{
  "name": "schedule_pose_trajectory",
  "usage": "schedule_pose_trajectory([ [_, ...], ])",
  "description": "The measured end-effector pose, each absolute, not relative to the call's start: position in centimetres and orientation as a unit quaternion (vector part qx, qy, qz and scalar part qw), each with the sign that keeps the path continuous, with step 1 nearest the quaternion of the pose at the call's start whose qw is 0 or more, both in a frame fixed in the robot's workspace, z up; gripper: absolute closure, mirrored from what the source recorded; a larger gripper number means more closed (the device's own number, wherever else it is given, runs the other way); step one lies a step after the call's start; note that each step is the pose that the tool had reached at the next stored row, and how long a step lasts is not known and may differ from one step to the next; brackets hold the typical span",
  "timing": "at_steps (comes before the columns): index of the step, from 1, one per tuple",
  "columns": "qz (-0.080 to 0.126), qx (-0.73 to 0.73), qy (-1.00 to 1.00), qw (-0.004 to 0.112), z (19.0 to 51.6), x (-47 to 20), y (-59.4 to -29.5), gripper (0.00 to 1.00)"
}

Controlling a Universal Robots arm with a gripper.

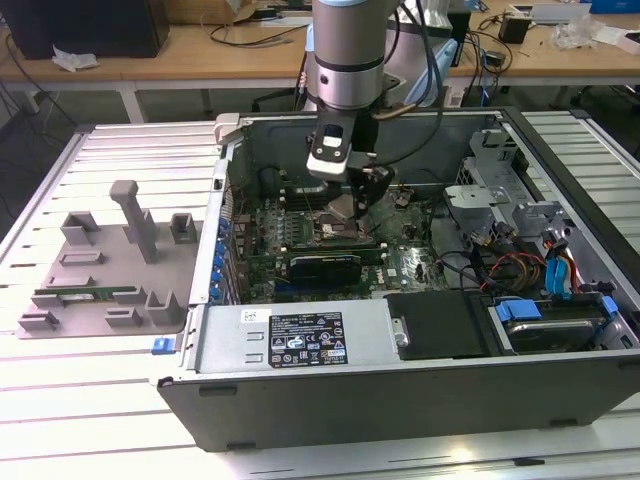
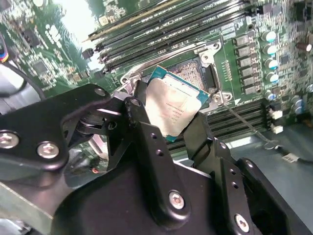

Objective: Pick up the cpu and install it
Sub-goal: 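Place the cpu into insertion slot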

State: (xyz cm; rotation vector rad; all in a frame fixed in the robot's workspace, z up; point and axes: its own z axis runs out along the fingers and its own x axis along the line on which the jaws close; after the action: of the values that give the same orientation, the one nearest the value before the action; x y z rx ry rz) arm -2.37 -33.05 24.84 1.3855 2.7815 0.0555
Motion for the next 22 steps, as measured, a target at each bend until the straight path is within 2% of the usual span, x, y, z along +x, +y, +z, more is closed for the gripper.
schedule_pose_trajectory([
  [22, 0.013, 0.658, 0.753, 0.021, 24.57, -2.37, -33.05, 0.46],
])
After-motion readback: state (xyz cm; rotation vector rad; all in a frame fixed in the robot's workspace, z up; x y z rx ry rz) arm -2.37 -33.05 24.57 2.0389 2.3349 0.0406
